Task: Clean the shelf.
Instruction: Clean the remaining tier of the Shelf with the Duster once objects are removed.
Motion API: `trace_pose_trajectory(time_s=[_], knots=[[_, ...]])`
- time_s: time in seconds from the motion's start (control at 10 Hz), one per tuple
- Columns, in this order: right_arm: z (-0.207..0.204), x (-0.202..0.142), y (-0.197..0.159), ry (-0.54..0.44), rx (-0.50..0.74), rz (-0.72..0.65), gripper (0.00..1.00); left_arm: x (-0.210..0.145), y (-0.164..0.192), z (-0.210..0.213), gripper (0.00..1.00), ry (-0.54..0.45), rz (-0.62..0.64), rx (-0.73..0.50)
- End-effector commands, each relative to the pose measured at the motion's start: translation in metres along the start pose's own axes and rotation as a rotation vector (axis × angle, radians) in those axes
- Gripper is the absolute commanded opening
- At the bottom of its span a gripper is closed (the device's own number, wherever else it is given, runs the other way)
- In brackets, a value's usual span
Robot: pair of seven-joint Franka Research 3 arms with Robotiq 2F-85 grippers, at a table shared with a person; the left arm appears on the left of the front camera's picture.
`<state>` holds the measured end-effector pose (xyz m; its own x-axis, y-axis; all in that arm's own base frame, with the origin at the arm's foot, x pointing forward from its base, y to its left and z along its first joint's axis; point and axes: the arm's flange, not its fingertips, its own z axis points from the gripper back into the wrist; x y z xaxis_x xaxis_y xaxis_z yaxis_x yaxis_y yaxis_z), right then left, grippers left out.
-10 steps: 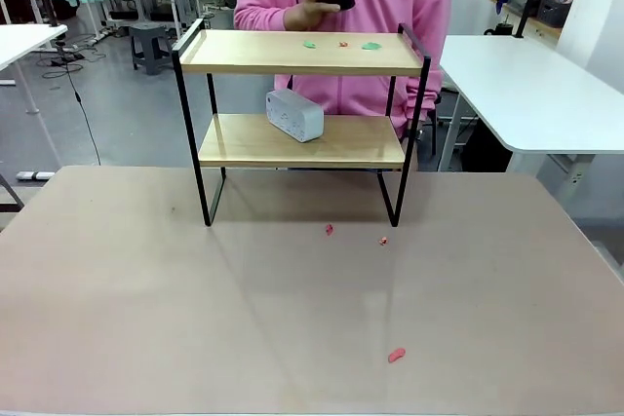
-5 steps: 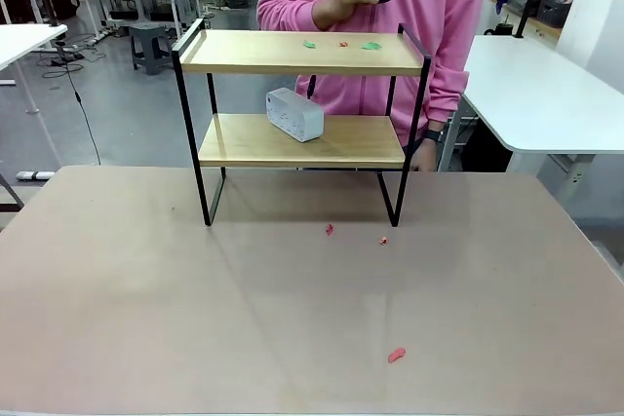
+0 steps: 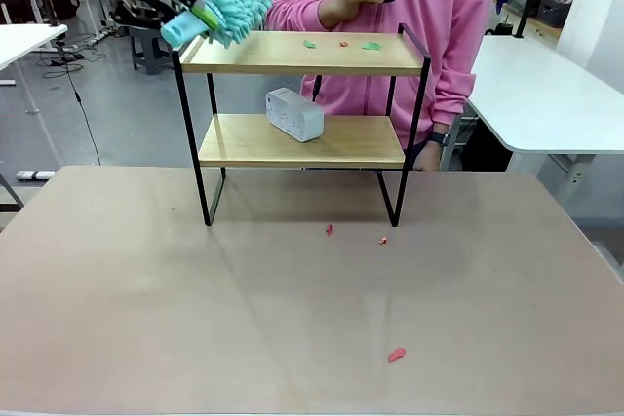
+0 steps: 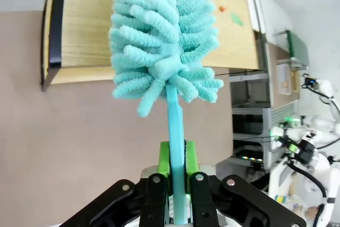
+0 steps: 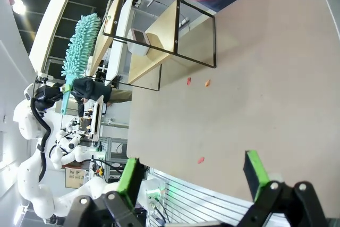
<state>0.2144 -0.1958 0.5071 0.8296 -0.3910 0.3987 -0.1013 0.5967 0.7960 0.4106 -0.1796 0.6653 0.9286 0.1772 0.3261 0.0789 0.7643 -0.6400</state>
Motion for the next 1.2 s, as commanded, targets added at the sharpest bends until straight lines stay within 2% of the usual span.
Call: trace_pose_trajectory(time_s=[0.0, 0.4, 0.6, 0.7, 1.1], knots=[[0.0, 0.002, 0.001, -0.012, 0.015, 0.024, 1.0, 0.006, -0.012, -0.005, 0.12, 0.013, 0.003, 0.033], [0.0, 0.002, 0.001, -0.012, 0.015, 0.024, 1.0, 0.01, -0.025, -0.034, 0.12, 0.063, -0.04, 0.042], [0.0, 0.002, 0.001, -0.012, 0.015, 0.024, 1.0, 0.019, -0.05, -0.065, 0.12, 0.127, -0.1, 0.035], [0.0, 0.002, 0.001, -0.012, 0.015, 0.024, 1.0, 0.019, -0.051, -0.066, 0.12, 0.13, -0.103, 0.033], [0.0, 0.002, 0.001, -0.012, 0.015, 0.024, 1.0, 0.022, -0.063, -0.078, 0.12, 0.283, -0.235, -0.04]])
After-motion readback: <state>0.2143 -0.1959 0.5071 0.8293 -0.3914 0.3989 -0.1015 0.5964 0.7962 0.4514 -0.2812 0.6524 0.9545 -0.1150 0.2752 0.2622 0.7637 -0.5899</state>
